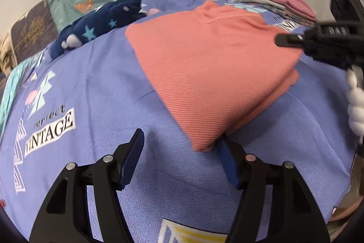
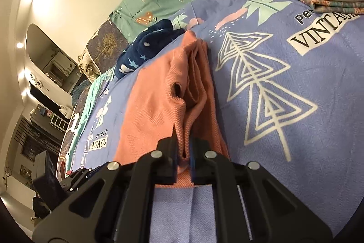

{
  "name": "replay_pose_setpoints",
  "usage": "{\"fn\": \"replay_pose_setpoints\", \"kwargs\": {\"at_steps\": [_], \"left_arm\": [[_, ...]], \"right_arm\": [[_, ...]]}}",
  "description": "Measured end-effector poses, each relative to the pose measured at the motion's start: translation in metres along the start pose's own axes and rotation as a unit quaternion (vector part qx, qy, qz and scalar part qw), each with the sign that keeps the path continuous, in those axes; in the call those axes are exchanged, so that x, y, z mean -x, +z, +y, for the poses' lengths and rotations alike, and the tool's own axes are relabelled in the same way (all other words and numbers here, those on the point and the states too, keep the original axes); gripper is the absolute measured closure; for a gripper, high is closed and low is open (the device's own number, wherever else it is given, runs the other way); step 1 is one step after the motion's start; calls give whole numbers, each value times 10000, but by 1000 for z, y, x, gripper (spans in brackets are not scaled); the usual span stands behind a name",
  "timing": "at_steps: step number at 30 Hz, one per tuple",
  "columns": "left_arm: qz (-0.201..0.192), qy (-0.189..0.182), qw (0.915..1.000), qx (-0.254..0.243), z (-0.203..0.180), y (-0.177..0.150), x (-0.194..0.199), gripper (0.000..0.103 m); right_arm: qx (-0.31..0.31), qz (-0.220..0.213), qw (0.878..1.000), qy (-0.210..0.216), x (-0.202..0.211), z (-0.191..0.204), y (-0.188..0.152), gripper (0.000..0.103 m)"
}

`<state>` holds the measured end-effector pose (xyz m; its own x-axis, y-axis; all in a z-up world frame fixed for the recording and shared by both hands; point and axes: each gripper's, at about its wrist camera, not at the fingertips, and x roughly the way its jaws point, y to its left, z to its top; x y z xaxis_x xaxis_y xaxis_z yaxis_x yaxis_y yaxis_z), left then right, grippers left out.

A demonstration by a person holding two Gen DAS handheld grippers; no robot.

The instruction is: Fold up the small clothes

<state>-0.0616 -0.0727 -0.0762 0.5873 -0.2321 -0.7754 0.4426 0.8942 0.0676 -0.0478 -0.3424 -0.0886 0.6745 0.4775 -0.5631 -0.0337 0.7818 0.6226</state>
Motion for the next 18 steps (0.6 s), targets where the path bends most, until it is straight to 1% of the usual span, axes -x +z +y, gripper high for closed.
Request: {"fn": "replay_pose_setpoints", "kwargs": {"at_steps": [2, 4, 6, 7, 9, 10, 11, 12, 13, 14, 16, 17, 18], "left_arm": [[-59, -24, 9998, 207, 3, 1, 4, 37], [-196, -50, 9991, 370, 4, 1, 11, 37], [-367, -148, 9978, 534, 6, 3, 16, 37], [-435, -257, 9967, 634, 9, 3, 16, 37], [-389, -291, 9958, 782, 15, 1, 9, 37], [-331, -202, 9960, 808, 18, -1, 4, 37], [-157, -30, 9965, 822, 22, -5, -4, 37], [-96, -93, 9962, 865, 24, -8, -6, 38], [-117, -111, 9960, 884, 26, -10, -4, 38], [-140, -80, 9966, 808, 24, -11, -1, 41], [-175, -21, 9981, 594, 17, -11, 1, 49], [-188, -22, 9989, 428, 10, -11, 3, 58], [-186, -74, 9993, 315, 7, -10, 4, 70]], "right_arm": [[-59, 33, 10000, 13, -1, -2, 0, 96], [-61, -11, 9999, 102, 3, 0, -1, 96], [104, -75, 9997, 201, 8, 6, -1, 96], [167, -90, 9996, 205, 8, 7, -1, 96], [178, -72, 9998, 104, 5, 4, -1, 96], [108, -19, 9999, 31, 2, -1, -2, 96], [21, 50, 10000, -39, -1, -7, -5, 96], [-52, 120, 9999, -96, -4, -14, -8, 96], [-115, 212, 9995, -227, -7, -21, -13, 97], [-136, 247, 9991, -305, -8, -25, -16, 97], [-178, 236, 9993, -222, -7, -29, -19, 97], [-160, 241, 9993, -240, -7, -28, -19, 97], [-98, 246, 9992, -297, -8, -26, -18, 97]]}}
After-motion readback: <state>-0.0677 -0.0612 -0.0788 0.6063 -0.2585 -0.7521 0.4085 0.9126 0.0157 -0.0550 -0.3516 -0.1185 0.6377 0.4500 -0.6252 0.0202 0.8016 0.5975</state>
